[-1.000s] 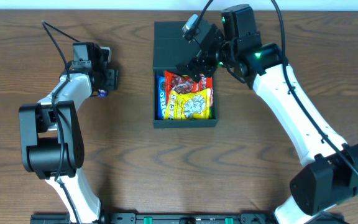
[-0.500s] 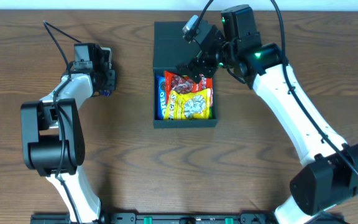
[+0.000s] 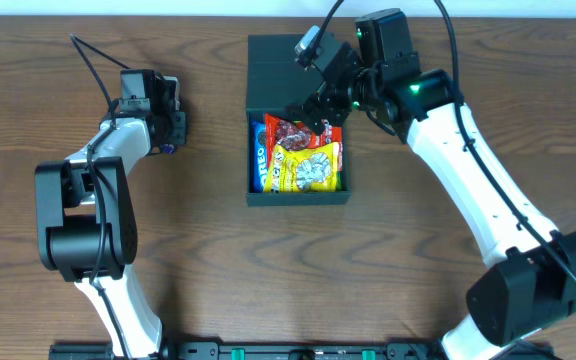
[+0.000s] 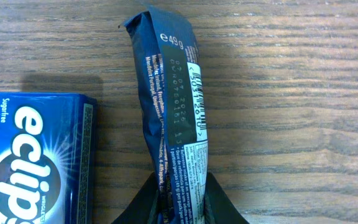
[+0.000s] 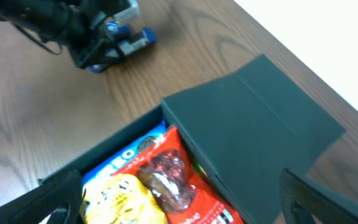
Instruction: Pack container
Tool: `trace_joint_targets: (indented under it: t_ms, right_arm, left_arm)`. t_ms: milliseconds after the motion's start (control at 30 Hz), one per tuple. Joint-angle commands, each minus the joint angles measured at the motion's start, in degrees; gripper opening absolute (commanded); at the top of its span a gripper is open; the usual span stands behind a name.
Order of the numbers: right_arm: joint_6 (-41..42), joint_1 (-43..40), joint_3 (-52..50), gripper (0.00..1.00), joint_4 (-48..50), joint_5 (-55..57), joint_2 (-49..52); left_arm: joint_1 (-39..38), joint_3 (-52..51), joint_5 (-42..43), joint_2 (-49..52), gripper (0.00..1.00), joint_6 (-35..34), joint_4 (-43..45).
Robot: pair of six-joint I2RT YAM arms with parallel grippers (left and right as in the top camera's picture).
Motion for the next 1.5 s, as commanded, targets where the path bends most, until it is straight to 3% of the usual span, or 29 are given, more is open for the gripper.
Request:
trace_joint_targets:
  t_ms: [0, 267, 433, 667, 767, 1067, 1133, 1300, 1467]
  right_arm:
    - [3.2, -1.7, 0.3, 0.99, -0.2, 4.1, 0.2]
    - [15.0, -7.7, 0.3, 0.99, -0.2, 16.3, 0.2]
    - [19.1, -11.1, 0.3, 0.99, -0.2, 16.7, 0.2]
    - [20.0, -13.1, 0.3, 0.99, 0.1, 16.7, 0.2]
    - [20.0, -13.2, 0.3, 0.99, 0.5, 16.7, 0.2]
    - [20.0, -13.2, 0.3, 0.99, 1.0, 16.7, 0.2]
    - [20.0, -13.2, 0.3, 0.99, 1.0, 16.7, 0.2]
    - [20.0, -13.2, 0.3, 0.99, 1.1, 16.7, 0.2]
    - [20.0, -13.2, 0.3, 0.99, 1.1, 16.7, 0.2]
  left_arm:
    - [-0.3, 1.0, -0.3, 0.7, 0.14, -2.2, -0.2]
    - [-3.8, 1.0, -0.3, -8.8, 0.12, -3.0, -0.4]
    - [-9.7, 1.0, -0.6, -15.8, 0.12, -6.6, -2.6]
    - [-18.5, 1.0, -0.2, -18.5, 0.11, -19.5, -14.6]
    - [-22.0, 1.0, -0.1, -18.5, 0.12, -20.0, -19.1]
    - [-25.4, 1.0, -0.1, -18.5, 0.13, -21.2, -20.4]
    - [-25.4, 1.0, -0.1, -18.5, 0.17, -23.1, -20.6]
    - [-25.4, 1.0, 1.3, -18.5, 0.41, -26.2, -20.5]
    - [-25.1, 1.0, 2.1, -18.6, 0.44, -25.7, -19.5]
